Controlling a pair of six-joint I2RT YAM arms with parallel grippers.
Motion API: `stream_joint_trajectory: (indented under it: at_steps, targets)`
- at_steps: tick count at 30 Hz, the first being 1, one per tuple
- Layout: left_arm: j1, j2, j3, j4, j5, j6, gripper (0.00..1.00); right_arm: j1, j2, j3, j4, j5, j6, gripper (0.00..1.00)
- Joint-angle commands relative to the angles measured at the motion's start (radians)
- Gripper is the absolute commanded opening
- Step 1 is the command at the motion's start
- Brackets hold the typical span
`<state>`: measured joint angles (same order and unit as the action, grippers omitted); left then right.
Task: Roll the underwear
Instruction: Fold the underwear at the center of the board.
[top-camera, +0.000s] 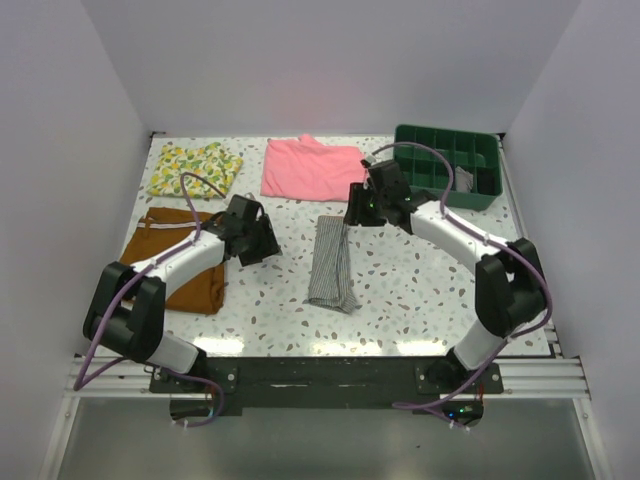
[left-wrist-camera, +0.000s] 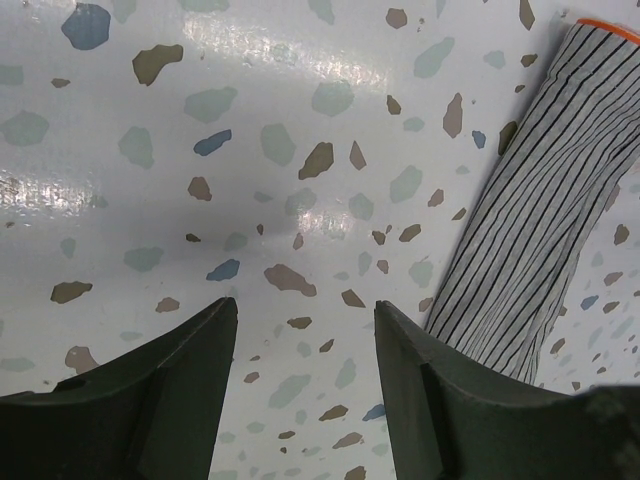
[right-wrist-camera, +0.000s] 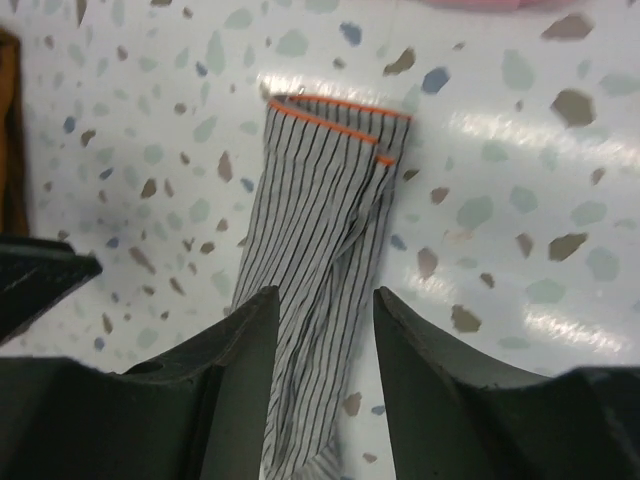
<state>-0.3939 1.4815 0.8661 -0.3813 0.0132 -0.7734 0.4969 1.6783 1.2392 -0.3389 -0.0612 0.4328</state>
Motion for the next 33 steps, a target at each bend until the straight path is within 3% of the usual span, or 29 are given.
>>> stream_joint_trajectory:
  at_steps: [1,6,15,33]
  targets:
    - [0.0,-0.029,0.031,0.019,-0.01,0.016,0.62,0.028,-0.073,-0.125,0.011,-0.234,0.102,0.44]
    - [0.0,-0.023,0.033,0.019,-0.01,0.016,0.62,0.109,-0.149,-0.257,0.041,-0.266,0.191,0.42]
    - [0.0,-0.016,0.03,0.019,-0.009,0.019,0.62,0.229,-0.137,-0.299,0.04,-0.23,0.251,0.4]
    - [0.0,-0.018,0.01,0.032,-0.004,0.014,0.62,0.242,-0.091,-0.299,-0.054,-0.158,0.297,0.37]
